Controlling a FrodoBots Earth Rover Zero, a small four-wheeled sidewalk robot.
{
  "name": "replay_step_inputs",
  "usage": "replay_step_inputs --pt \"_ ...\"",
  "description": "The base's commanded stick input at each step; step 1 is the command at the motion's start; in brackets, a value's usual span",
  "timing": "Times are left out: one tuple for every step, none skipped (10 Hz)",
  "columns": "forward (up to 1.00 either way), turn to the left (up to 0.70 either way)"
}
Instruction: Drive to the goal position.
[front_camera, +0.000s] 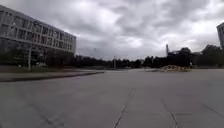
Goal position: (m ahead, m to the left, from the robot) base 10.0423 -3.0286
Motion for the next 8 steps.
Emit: replay_step_inputs --pt "0.70 0.00" --pt "0.70 0.00" --pt "0.70 0.00" --pt "0.70 0.00" --pt "0.70 0.00" --pt "0.70 0.00" --pt "0.70 0.00" --pt "0.70 0.00"
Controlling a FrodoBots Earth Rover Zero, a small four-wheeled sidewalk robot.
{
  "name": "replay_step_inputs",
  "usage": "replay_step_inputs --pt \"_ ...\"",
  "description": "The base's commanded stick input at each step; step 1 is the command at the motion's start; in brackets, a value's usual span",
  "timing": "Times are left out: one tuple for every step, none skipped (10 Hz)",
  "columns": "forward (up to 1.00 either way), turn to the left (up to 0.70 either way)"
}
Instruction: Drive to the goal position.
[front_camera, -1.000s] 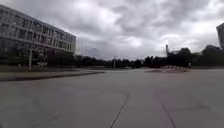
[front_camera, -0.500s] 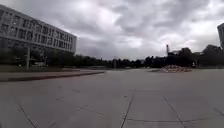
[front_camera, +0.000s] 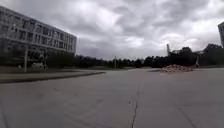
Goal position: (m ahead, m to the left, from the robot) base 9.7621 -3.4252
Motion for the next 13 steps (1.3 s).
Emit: replay_step_inputs --pt "0.70 0.00" --pt "0.70 0.00" --pt "0.70 0.00" --pt "0.70 0.00" --pt "0.70 0.00" --pt "0.70 0.00" --pt "0.70 0.00" --pt "0.70 0.00" --pt "0.70 0.00" --pt "0.70 0.00" --pt "0.70 0.00" --pt "0.70 0.00" --pt "0.70 0.00"
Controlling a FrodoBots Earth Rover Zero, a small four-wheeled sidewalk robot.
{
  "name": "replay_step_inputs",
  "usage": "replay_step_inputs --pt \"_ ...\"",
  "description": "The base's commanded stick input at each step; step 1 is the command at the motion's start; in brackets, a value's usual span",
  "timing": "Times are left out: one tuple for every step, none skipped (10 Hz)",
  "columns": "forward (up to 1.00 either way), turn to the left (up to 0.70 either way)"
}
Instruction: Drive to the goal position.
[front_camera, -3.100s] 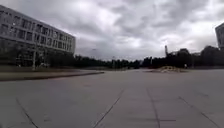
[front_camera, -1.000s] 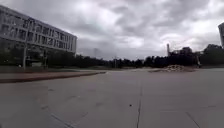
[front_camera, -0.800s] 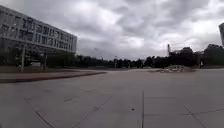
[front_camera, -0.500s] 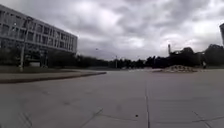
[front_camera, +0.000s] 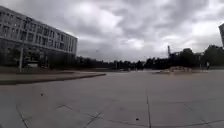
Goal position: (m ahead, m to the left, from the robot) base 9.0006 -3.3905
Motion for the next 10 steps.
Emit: replay_step_inputs --pt "0.70 0.00" --pt "0.70 0.00" --pt "0.70 0.00" --pt "0.70 0.00" --pt "0.70 0.00" --pt "0.70 0.00" --pt "0.70 0.00" --pt "0.70 0.00" --pt "0.70 -0.08" --pt "0.70 -0.35"
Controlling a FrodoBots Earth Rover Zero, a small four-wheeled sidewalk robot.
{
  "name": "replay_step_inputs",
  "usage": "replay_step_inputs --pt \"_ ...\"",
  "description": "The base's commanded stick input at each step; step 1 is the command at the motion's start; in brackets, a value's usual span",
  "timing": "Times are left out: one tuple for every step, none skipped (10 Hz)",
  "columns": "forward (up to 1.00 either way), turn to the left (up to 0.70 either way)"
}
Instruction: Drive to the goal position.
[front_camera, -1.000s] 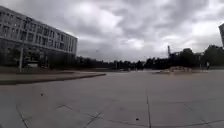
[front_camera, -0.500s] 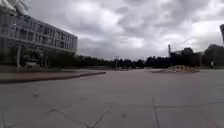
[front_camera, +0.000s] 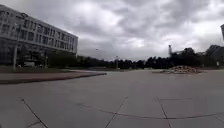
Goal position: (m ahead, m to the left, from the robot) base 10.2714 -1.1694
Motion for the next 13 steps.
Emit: replay_step_inputs --pt "0.70 -0.35" --pt "0.70 -0.35" --pt "0.70 -0.35" --pt "0.70 -0.35" --pt "0.70 -0.35" --pt "0.70 -0.35" --pt "0.70 -0.35" --pt "0.70 -0.35" --pt "0.70 -0.35" --pt "0.70 -0.35" --pt "0.70 -0.35" --pt "0.70 -0.35" --pt "0.70 -0.24"
